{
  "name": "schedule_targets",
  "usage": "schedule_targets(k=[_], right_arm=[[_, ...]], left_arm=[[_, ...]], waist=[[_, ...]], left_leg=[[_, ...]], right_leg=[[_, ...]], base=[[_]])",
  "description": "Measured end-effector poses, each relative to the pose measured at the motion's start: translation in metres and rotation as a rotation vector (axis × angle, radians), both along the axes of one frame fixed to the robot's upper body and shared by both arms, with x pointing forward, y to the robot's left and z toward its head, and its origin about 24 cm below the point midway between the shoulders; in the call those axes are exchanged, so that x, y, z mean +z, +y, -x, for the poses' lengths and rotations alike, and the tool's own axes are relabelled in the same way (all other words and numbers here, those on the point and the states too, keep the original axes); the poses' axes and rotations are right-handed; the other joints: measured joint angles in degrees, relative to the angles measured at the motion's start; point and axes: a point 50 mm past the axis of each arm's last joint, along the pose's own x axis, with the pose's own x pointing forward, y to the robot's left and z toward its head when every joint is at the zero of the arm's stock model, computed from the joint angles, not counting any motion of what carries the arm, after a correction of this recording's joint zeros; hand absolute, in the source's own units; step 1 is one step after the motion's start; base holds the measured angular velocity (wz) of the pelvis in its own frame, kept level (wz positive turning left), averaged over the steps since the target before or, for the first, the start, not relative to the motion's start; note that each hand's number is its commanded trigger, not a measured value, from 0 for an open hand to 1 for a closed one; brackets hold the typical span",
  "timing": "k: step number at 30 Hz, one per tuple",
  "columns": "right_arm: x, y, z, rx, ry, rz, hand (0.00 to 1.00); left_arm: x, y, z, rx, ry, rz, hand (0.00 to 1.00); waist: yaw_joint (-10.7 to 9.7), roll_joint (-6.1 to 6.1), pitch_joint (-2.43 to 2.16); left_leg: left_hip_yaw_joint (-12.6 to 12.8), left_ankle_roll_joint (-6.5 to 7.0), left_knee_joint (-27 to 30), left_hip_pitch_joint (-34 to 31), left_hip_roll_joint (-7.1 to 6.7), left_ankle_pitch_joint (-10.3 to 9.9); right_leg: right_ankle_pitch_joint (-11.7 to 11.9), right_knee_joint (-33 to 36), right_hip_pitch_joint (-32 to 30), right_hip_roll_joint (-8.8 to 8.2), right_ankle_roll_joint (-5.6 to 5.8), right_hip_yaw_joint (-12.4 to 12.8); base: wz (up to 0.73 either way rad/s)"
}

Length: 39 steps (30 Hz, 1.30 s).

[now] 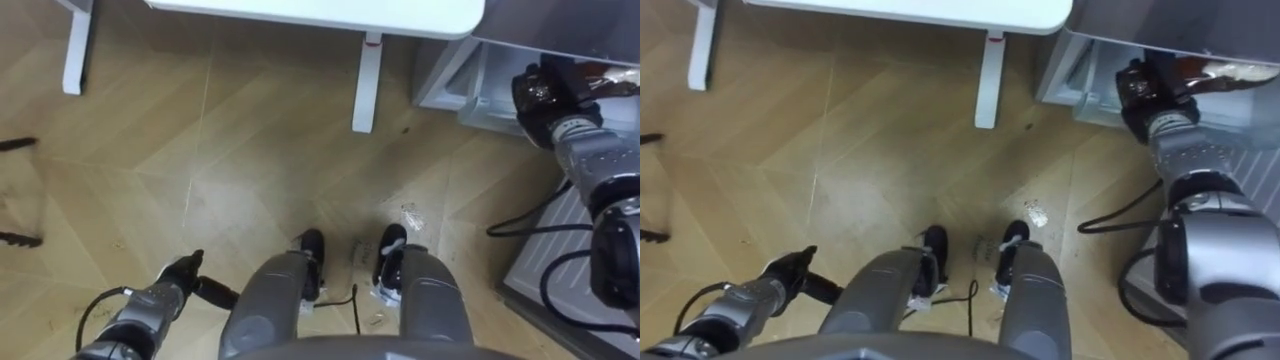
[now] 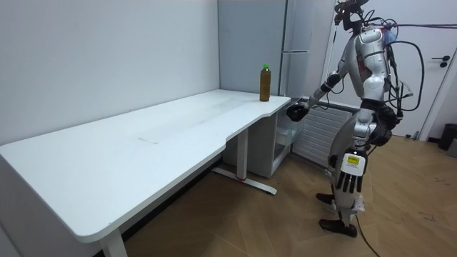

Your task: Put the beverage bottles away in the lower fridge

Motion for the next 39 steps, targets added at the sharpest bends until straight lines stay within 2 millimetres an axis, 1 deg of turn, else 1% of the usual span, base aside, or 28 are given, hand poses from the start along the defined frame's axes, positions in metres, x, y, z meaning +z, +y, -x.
schedule_targets(k=[2,3,4,6,12,17,34,39], right_arm=[[0.005,0.000,-0.004,-0.002,-0.006,0.003,1.00],[0.008,0.000,-0.006,-0.001,-0.014,0.006,0.34],[0.010,0.000,-0.008,-0.001,-0.017,0.007,0.00],[0.012,0.000,-0.009,-0.003,-0.020,0.009,0.00],[0.012,-0.001,-0.009,-0.029,0.022,0.004,0.00],[0.017,-0.003,-0.012,-0.036,0.014,0.003,0.00],[0.018,-0.006,-0.011,-0.048,0.026,0.011,0.00],[0.018,-0.009,-0.010,-0.051,0.032,0.026,0.00]], left_arm=[[0.000,0.000,0.000,-0.001,-0.001,-0.004,0.00],[0.000,0.001,-0.001,-0.002,-0.003,-0.005,0.00],[0.001,0.001,-0.001,-0.001,-0.003,-0.005,0.00],[0.001,0.002,0.000,0.009,-0.003,-0.002,0.00],[0.001,0.003,-0.001,0.011,-0.007,-0.005,0.00],[0.001,0.004,0.001,0.011,-0.003,-0.006,0.00],[0.001,0.001,0.000,-0.001,-0.006,0.001,0.00],[-0.001,0.003,0.007,0.009,0.009,-0.014,0.00]], waist=[[-0.18,-0.07,0.00],[-0.29,-0.06,0.00],[-0.27,-0.18,-0.01],[-0.27,-0.43,0.02],[-0.19,-0.45,0.01],[-0.17,-0.47,-0.02],[0.08,-0.34,-0.11],[0.01,-0.23,-0.18]], left_leg=[[0.02,0.03,0.99,-1.24,-0.09,0.01],[-0.03,0.03,1.51,-2.04,-0.05,0.01],[0.05,0.03,1.70,-2.55,-0.02,0.02],[0.45,0.03,2.06,-3.02,-0.01,0.02],[1.26,0.06,3.00,-3.21,0.17,0.02],[1.29,0.11,3.04,-3.21,0.19,0.04],[1.31,0.17,3.77,-2.85,0.32,0.04],[1.31,0.16,3.72,-1.89,0.76,0.04]], right_leg=[[-0.11,0.80,-1.09,-0.29,-0.05,-0.04],[-0.09,1.03,-1.69,-0.33,-0.09,-0.15],[-0.05,1.27,-2.23,-0.34,-0.15,-0.11],[-0.04,1.92,-2.88,-0.48,-0.17,0.12],[-0.21,2.79,-2.96,-0.76,-0.32,0.04],[-0.08,2.75,-2.96,-0.65,-0.40,0.05],[0.61,2.78,-2.12,-0.31,-0.67,-0.17],[0.73,2.68,-0.98,-0.10,-0.81,-0.27]], base=[[0.07],[0.04],[0.04],[0.00],[0.02],[0.00],[0.00],[0.00]])
